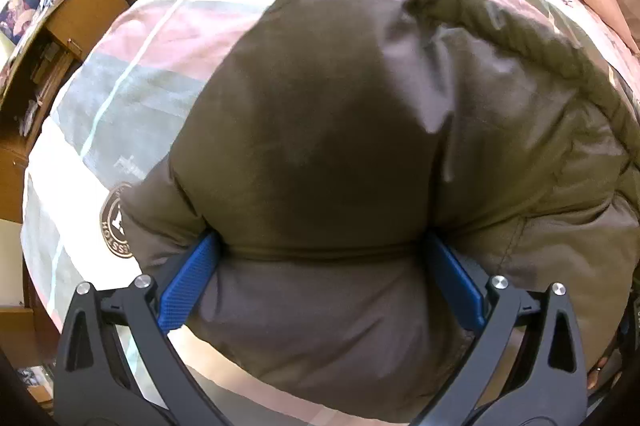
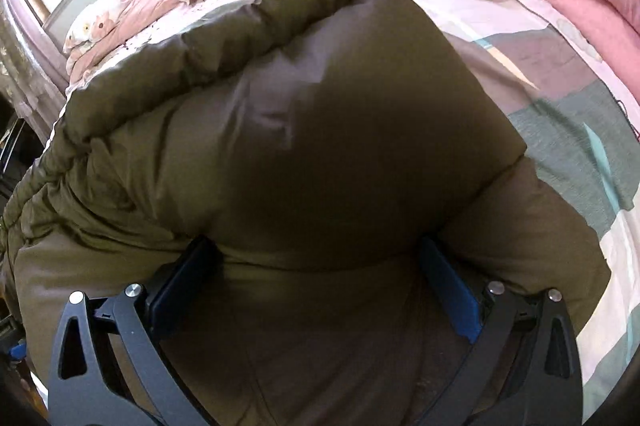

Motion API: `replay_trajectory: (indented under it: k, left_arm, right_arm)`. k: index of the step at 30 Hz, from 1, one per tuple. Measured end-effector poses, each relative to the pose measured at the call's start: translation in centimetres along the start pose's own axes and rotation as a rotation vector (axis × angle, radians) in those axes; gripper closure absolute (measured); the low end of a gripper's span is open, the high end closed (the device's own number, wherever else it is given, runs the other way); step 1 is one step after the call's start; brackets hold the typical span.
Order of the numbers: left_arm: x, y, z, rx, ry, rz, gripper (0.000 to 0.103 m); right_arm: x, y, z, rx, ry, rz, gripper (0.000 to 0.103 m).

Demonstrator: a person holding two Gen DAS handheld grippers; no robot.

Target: Fold large clothes

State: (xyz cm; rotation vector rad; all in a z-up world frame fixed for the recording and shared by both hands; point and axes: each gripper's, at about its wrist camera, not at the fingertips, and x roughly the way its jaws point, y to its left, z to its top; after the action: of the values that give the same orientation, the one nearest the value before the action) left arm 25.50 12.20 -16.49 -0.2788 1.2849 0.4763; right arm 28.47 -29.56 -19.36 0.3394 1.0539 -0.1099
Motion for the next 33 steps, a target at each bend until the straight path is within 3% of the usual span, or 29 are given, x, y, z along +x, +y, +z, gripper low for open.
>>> replay_trajectory:
  k: [4, 7, 13, 15, 17, 20, 25, 27, 33]
  left_arm:
    - [-3.8, -0.2, -0.7, 0.011, -0.095, -0.076, 0.002]
    - [-9.2, -1.3, -3.0, 0.095, -0.25, -0.186, 0.002]
    - [-19.4, -3.1, -11.5, 0.323, -0.523, -0.338, 0.002]
    - [-21.6, -3.2, -14.2, 0.37, -0.627, -0.331, 0.002]
    - [-23.0, -2.9, -17.1, 0.407, -0.739, -0.275, 0.002]
    - [-24.2, -2.1, -20.4, 0.444, -0.823, -0.245, 0.002]
    - [-25.0, 0.3, -24.3, 0.461, -0.888, -0.272, 0.002]
    - [-25.2, 1.0, -25.2, 0.466, -0.896, -0.291, 0.002]
    - [-24.6, 1.5, -26.2, 0.459, -0.88, -0.291, 0.002]
  right_arm:
    - [-4.7, 0.0, 0.1, 0.054, -0.029, 0.004, 0.001]
    - [-10.4, 1.0, -0.7, 0.041, -0.066, 0.041, 0.001]
    - [-23.4, 3.5, -8.7, -0.116, -0.31, 0.086, 0.001]
    - [-25.7, 3.9, -11.1, -0.139, -0.37, 0.095, 0.001]
    - [-26.7, 4.2, -12.5, -0.164, -0.395, 0.085, 0.001]
    - [-27.4, 4.4, -13.9, -0.192, -0.407, 0.075, 0.001]
    - [-29.8, 4.4, -17.2, -0.211, -0.512, 0.068, 0.001]
    - [-30.1, 4.3, -18.1, -0.226, -0.517, 0.086, 0.001]
    - [-29.8, 4.4, -19.2, -0.271, -0.526, 0.029, 0.001]
